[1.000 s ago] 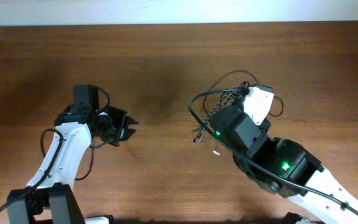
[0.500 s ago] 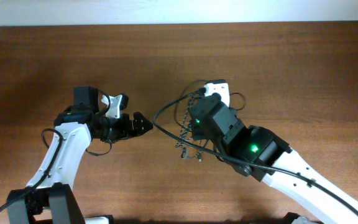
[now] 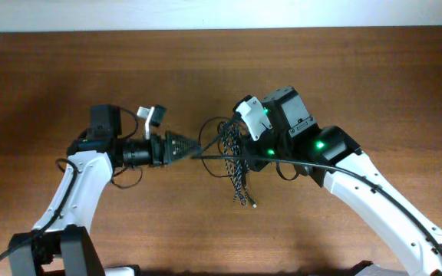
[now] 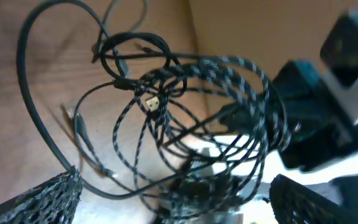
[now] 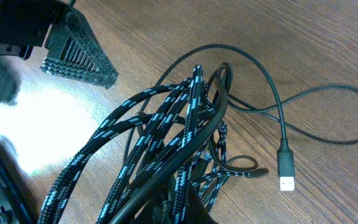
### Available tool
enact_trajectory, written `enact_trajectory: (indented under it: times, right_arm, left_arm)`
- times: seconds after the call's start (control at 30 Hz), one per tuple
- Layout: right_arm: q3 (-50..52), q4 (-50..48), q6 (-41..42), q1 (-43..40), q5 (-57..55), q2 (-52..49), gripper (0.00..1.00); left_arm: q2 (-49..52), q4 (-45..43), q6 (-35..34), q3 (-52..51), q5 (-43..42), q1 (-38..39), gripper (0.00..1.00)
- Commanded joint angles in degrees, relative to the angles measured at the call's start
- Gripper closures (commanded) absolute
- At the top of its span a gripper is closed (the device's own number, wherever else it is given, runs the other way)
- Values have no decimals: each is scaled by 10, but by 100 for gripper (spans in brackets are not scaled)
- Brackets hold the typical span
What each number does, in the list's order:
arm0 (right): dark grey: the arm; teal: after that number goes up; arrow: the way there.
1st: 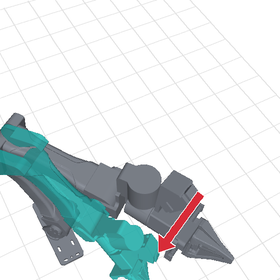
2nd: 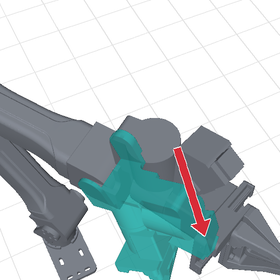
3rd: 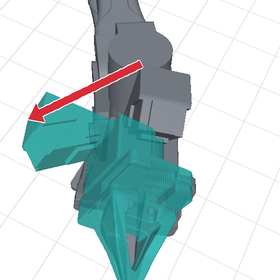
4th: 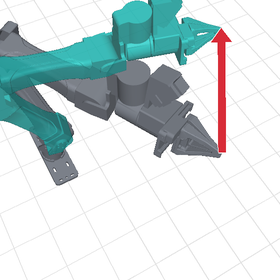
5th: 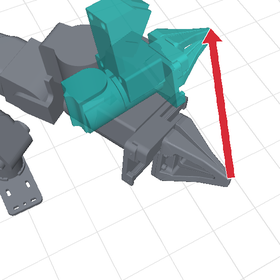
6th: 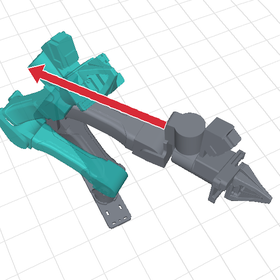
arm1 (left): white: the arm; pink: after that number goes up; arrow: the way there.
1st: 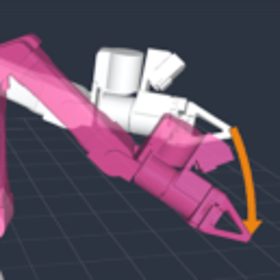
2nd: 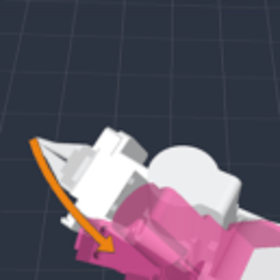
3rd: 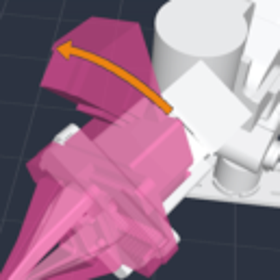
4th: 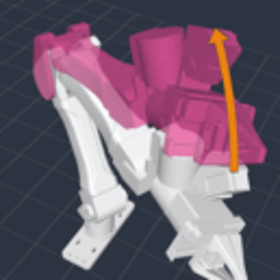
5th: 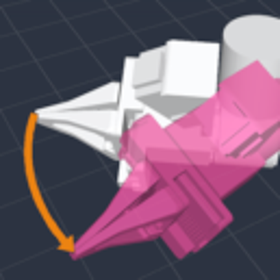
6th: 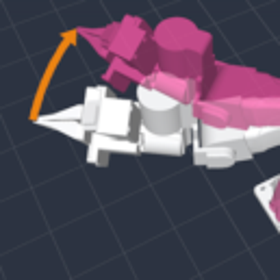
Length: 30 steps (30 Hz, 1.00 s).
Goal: Untangle cables
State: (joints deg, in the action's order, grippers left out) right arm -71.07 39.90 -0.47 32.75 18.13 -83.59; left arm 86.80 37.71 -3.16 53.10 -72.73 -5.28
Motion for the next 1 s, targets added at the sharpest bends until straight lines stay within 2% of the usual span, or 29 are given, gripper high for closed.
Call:
enact_trajectory:
  times: [0.0, 0.03, 0.1, 0.27, 0.33, 0.53, 0.6, 0.73, 0.83, 0.87, 0.93, 0.97]
  right_arm:
    - [-4, 7, -11, -2, 12, 2, 96]
    - [-4, 5, -13, -2, 17, 2, 96]
    - [-4, 2, -37, -2, 83, 2, 96]
    - [-4, -7, -36, -2, 111, 2, 96]
    - [-4, -14, -36, -2, 110, 2, 96]
    - [-4, -16, -37, -2, 104, 2, 96]
    - [-4, -16, -37, -2, 102, 2, 96]
    - [-4, -18, -54, -2, 97, 2, 96]
    - [-4, -13, -89, -1, 96, 2, 96]
    - [-4, -11, -103, -1, 75, 2, 96]
    - [-3, -7, -103, -1, -45, 2, 96]
    - [-3, -2, -103, -1, -74, 2, 96]
  left_arm:
    - [0, -76, -311, 2, 31, -1, 1]
    - [0, -77, -357, 2, 69, -1, 1]
    - [0, -76, -359, 2, 83, -1, 1]
    - [0, -77, -359, 2, 118, -1, 1]
    - [0, -73, -359, 2, 169, -1, 1]
    - [0, -73, -361, 2, 170, -1, 1]
    - [0, -73, -397, 2, 115, -1, 1]
    - [0, -73, -404, 2, 23, 5, 1]
    - [0, -73, -522, 2, -13, 8, 0]
    - [0, -73, -539, 2, -26, 7, 0]
    - [0, -117, -525, 2, 13, 3, 0]
    - [0, -139, -476, 2, 76, -2, 0]
